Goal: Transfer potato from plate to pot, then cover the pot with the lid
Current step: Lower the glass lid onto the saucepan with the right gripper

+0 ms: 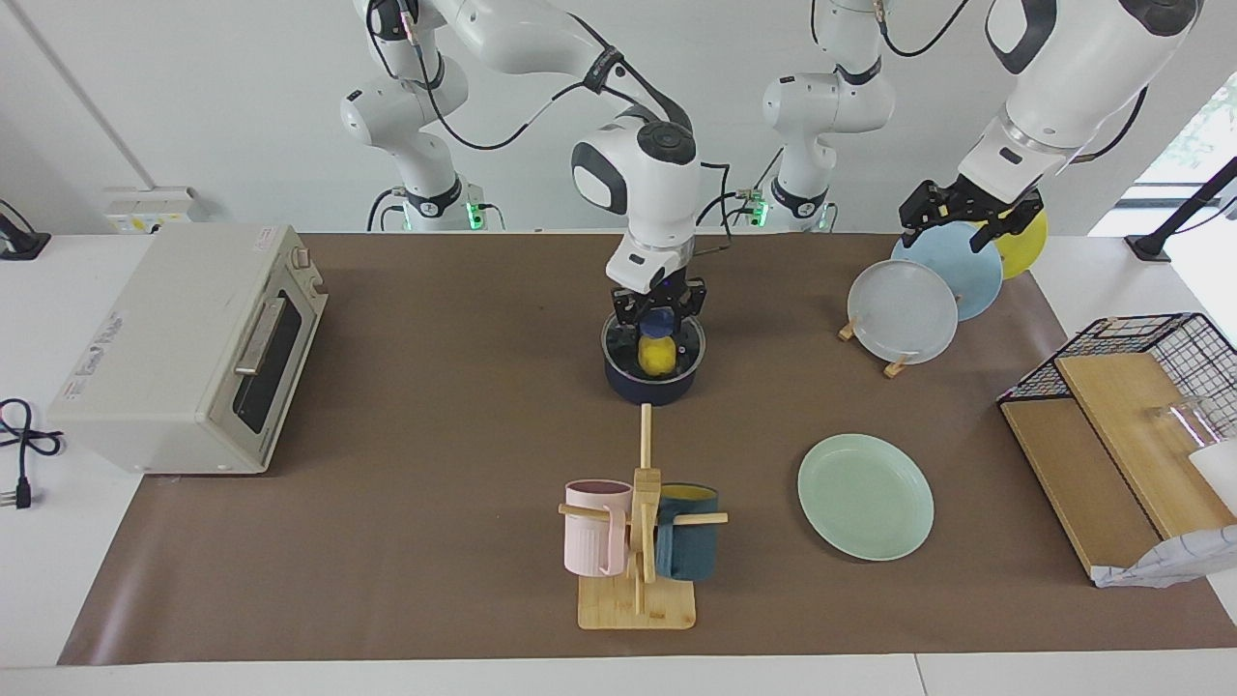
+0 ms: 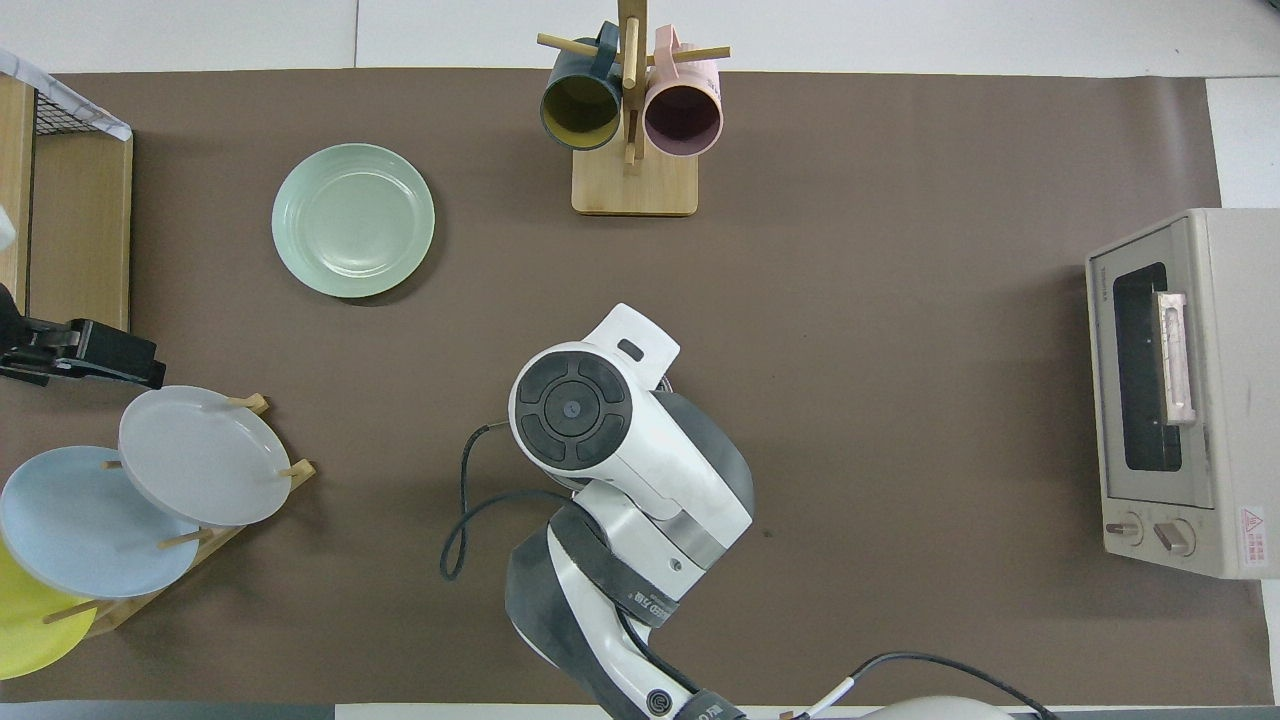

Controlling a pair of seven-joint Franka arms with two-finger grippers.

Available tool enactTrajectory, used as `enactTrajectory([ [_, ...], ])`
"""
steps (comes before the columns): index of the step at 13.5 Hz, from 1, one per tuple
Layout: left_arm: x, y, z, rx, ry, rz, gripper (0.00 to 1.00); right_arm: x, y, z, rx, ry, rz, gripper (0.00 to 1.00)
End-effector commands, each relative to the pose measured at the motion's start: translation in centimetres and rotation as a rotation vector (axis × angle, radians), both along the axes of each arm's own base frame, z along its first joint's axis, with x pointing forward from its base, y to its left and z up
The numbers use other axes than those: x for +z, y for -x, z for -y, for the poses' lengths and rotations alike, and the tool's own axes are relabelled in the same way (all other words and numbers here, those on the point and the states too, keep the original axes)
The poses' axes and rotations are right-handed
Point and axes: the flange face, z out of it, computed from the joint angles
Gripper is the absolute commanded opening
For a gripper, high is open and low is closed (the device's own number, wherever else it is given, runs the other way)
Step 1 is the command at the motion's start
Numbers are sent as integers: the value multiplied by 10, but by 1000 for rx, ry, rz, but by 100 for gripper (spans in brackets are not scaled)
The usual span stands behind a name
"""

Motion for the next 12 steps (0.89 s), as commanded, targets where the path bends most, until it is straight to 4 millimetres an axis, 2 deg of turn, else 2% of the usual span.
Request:
enactTrajectory([
  [1,22,-8,-10,72,-11,31,100,12,-11,12,-15,5,20,100],
  [3,26,-17,-12,176,-24,107,100,36,-25,27,-46,7,21,100],
  [5,24,-19,-11,166,-20,127,100,66,-37,40,-67,18,14,100],
  [6,21,-18,-14,127,-18,122,100,86,-47,55,-75,21,11,100],
  [7,20,-16,-16,76,-16,110,100,97,-58,73,-65,25,12,100],
  [9,5,-12,-12,49,-17,74,100,124,-81,127,-64,21,25,100],
  [12,5,-15,-22,25,-12,80,100,172,-99,230,-58,35,-2,100],
])
